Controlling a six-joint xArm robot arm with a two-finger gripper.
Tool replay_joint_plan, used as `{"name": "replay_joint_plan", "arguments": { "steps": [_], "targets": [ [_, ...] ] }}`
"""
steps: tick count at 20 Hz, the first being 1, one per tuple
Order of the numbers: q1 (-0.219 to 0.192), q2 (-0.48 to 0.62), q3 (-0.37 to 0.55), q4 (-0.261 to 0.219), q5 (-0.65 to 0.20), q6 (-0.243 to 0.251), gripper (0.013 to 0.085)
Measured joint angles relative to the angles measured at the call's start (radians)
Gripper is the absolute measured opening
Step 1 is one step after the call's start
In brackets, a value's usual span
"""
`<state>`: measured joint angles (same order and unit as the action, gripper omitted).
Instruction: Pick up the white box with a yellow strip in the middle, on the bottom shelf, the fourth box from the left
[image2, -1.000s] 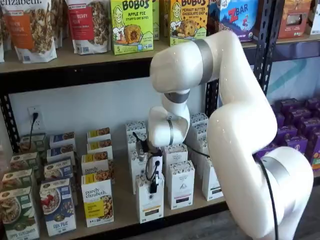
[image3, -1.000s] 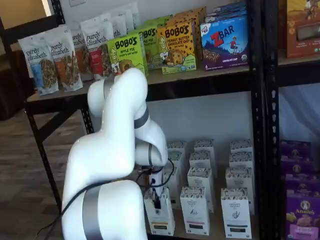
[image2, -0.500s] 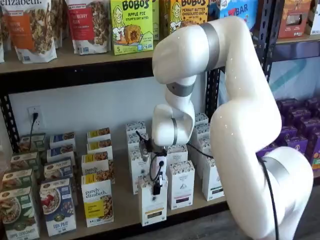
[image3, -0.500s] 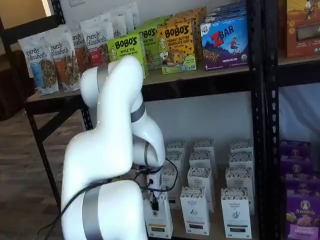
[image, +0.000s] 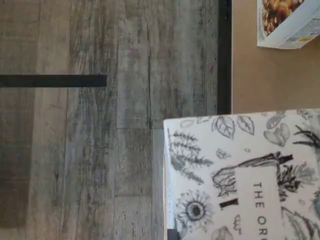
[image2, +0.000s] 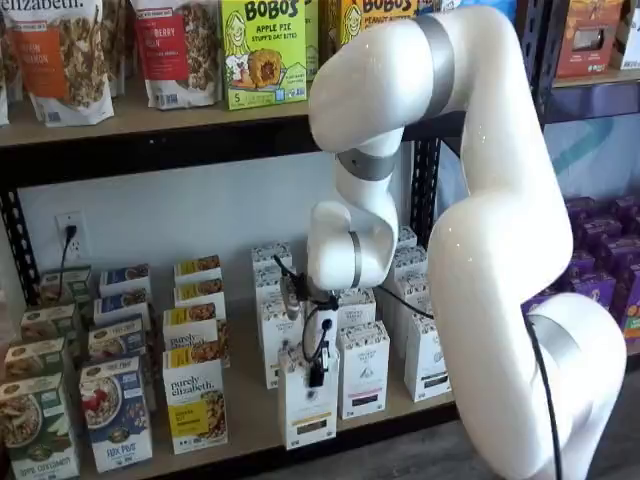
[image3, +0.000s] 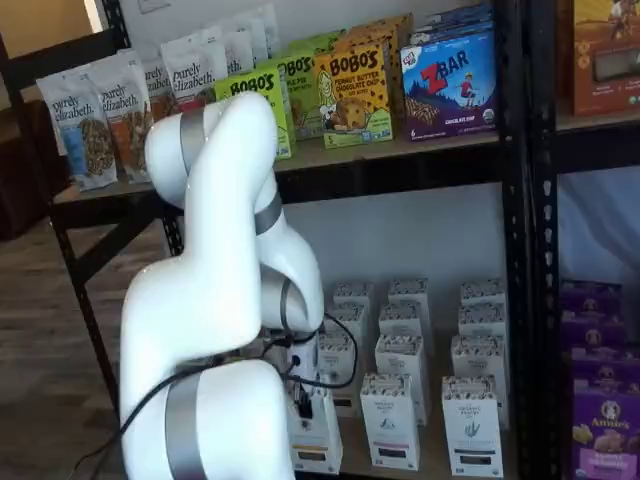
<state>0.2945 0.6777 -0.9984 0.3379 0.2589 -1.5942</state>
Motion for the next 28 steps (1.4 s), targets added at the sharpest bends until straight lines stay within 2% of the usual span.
{"name": "replay_joint_plan", "arguments": {
  "steps": [5,9,16,20,28],
  "targets": [
    [0.012,-0.071,0.067,-0.037,0.011,0.048,0.045],
    [0.021,-0.119,0.112,-0.09,0.017,0.107,0.045],
    [0.036,-0.225,0.191,-0.076,0.052,0.112,0.045],
    [0.032,-0.296,0.238,-0.146,0.089,0.176,0.045],
    [0.02,-0.44,0.338,-0.21,0.138,0.227,0.045]
  ]
}}
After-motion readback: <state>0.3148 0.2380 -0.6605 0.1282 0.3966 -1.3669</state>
